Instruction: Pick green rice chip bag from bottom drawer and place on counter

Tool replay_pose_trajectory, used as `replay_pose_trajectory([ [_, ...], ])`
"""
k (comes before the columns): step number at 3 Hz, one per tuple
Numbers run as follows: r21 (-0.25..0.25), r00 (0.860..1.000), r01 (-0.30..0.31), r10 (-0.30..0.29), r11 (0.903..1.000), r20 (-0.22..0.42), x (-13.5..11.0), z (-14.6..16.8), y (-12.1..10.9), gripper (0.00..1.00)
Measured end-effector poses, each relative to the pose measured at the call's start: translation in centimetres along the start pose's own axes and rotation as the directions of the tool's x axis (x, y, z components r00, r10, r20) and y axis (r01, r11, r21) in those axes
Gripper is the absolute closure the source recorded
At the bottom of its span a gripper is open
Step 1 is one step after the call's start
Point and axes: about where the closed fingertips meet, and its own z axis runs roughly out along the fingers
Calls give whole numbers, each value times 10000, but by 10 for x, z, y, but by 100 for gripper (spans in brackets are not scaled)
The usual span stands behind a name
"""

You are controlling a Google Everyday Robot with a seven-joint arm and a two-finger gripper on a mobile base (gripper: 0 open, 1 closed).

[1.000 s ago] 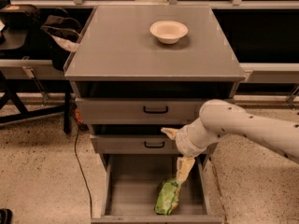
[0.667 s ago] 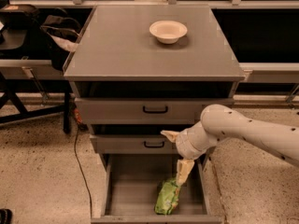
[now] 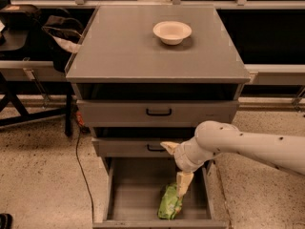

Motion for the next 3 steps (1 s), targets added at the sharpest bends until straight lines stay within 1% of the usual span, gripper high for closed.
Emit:
replay_pose_trajectory([
  [1,-188,9985,-251,242,9995,-488,7,26,3,0],
  [2,-188,9985,-251,242,9995,-488,7,26,3,0],
  [3,-75,9995,-320,320,9995,66,13,34,2,0],
])
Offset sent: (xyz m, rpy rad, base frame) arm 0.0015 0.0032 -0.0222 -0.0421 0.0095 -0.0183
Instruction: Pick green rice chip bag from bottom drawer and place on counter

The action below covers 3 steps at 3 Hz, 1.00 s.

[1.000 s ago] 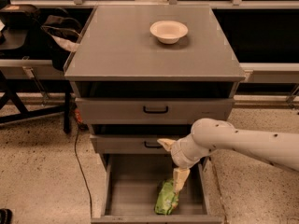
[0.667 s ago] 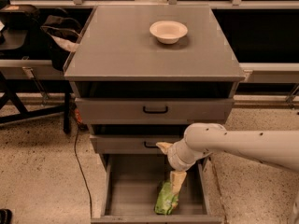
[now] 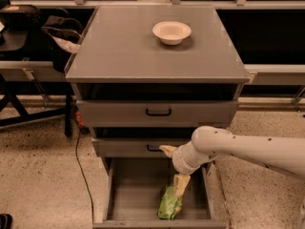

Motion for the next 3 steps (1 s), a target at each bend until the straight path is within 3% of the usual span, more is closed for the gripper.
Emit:
replay_pose_trajectory([
  [1,581,9897,-200,116,9981,1425,22,22,-11,0],
  [2,737,9803,-102,-46,9972,1977,42,50,-12,0],
  [3,224,9810,-65,21,9997,1939,53,91,1,0],
])
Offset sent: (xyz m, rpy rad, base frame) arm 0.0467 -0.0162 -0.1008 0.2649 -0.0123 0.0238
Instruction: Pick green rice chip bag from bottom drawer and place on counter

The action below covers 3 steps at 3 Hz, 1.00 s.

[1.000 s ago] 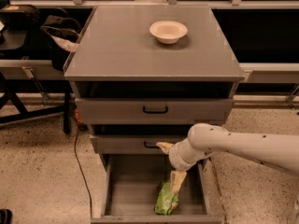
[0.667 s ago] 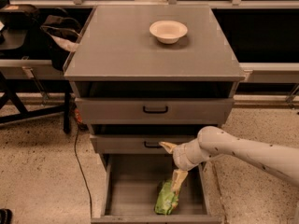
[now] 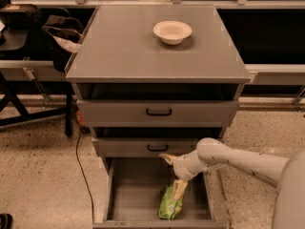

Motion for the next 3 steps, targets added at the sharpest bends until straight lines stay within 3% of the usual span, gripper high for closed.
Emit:
replay_pose_trajectory([
  [2,221,9994,281,-276,9994,-187,-3,7,4,0],
  [3,618,9988,416,-400,9972,-269,20,35,11,0],
])
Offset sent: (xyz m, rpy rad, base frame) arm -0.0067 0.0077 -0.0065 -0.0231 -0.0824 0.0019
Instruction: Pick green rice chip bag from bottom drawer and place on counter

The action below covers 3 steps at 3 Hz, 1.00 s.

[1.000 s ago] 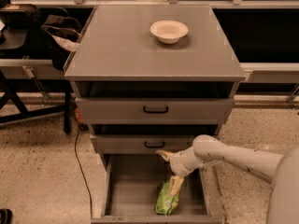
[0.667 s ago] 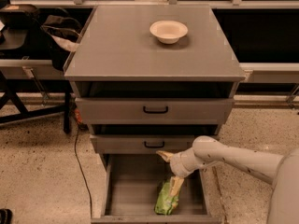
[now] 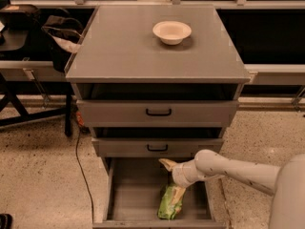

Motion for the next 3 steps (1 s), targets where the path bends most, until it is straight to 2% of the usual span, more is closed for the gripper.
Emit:
replay_pose_trajectory([
  [1,-8,10000,-65,65,10000,-54,24,36,19,0],
  [2,-229,9998,-184,184,9996,21,43,64,34,0],
  [3,-410,9998,-169,164,9990,-130,55,80,44,0],
])
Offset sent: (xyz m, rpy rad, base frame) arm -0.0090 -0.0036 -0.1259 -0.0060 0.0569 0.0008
